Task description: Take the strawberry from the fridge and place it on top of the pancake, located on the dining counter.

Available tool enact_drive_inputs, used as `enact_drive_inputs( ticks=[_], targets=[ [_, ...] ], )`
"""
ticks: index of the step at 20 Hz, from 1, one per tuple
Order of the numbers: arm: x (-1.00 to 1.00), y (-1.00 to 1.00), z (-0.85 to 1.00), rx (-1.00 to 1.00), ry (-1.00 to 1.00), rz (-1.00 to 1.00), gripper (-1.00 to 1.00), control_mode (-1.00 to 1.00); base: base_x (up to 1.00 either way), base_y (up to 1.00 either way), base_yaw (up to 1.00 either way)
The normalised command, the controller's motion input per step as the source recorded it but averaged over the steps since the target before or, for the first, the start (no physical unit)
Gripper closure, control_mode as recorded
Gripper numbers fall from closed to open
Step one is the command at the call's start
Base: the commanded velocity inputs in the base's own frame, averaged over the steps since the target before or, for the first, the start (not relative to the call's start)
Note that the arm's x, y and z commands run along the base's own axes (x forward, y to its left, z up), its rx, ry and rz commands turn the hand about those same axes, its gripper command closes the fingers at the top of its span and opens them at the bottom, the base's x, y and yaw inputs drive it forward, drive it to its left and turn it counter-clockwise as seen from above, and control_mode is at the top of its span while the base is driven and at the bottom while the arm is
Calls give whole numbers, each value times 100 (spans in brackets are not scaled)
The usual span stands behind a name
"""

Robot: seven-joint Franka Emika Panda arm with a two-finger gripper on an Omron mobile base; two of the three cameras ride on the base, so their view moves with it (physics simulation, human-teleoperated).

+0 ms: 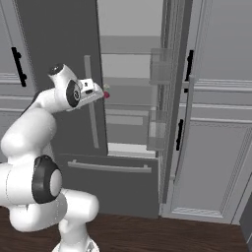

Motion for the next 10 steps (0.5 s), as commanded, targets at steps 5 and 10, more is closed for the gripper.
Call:
enact_drive_inputs(
  ticks=[5,10],
  targets=[
    [22,12,28,51,-68,-57,-100,-100,0,0,0],
    [0,66,56,30,-26,-11,-100,-100,0,0,0]
  ],
)
